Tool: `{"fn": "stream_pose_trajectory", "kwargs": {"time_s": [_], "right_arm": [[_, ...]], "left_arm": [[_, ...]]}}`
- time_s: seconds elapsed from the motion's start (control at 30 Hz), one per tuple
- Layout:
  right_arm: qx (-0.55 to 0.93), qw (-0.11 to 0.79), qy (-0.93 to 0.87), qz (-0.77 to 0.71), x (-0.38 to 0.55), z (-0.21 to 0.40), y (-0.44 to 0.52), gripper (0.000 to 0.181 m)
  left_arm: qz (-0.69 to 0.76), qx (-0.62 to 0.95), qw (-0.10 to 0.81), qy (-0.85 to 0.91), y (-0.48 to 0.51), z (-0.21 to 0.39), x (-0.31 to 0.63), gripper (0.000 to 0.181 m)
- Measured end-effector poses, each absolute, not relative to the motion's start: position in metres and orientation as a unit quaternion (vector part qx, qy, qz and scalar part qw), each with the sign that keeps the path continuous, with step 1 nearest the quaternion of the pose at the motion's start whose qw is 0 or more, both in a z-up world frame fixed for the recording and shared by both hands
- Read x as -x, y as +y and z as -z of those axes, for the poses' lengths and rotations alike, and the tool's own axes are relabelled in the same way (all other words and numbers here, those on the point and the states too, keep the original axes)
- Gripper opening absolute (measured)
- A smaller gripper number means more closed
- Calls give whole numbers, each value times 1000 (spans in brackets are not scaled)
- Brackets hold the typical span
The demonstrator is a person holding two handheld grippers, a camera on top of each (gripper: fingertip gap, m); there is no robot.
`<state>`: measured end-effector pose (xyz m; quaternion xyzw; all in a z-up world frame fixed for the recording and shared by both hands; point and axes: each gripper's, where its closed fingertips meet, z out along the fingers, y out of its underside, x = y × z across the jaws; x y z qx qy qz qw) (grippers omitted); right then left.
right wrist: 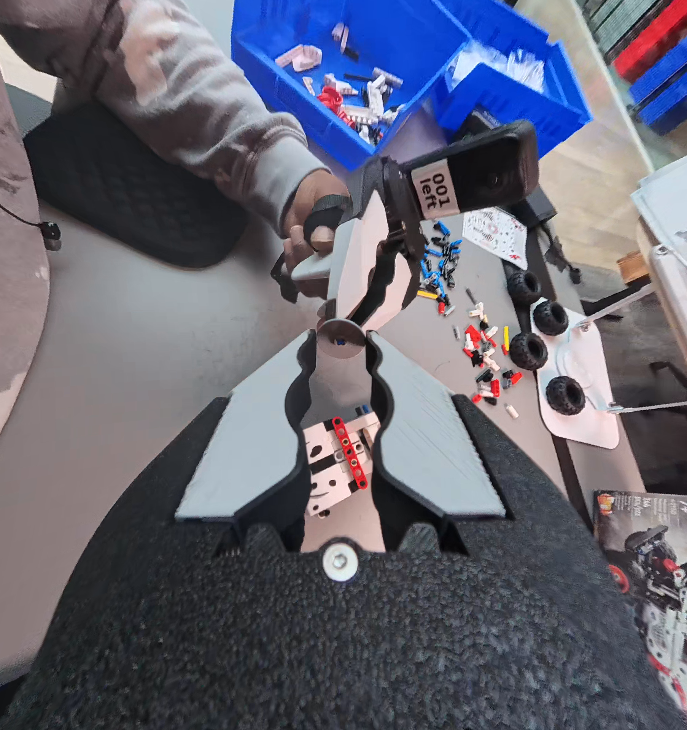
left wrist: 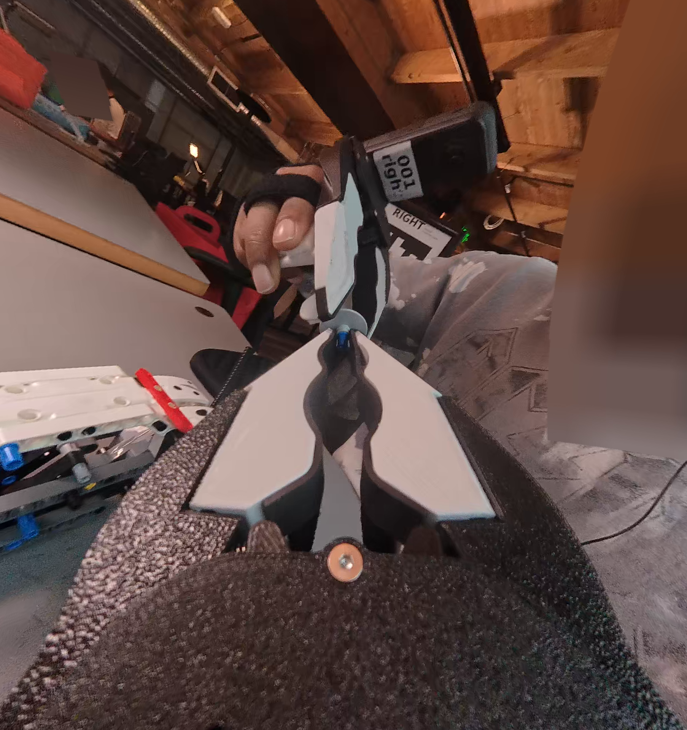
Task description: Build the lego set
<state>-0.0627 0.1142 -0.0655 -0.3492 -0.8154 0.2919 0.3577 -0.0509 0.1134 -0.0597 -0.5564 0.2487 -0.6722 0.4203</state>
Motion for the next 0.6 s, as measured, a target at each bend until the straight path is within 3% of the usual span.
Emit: {"fn": "stream_pose_trajectory", "kwargs": {"time_s": [0.1,0.4,0.5,0.6], "right_arm": [[319,385,-817,-288,62,64,104,34],[286,399,-837,-242,65,61,98,25],[313,375,-851,-192,64,71,120,25],[355,310,-874,-120,51,97,160,25]], "left_arm": [[691,532,417,258,106,53,47,5],[716,513,397,258,100,51,47,5],[656,568,433,243,123,64,59,19],[524,670,451,270,144,101,77,18]]}}
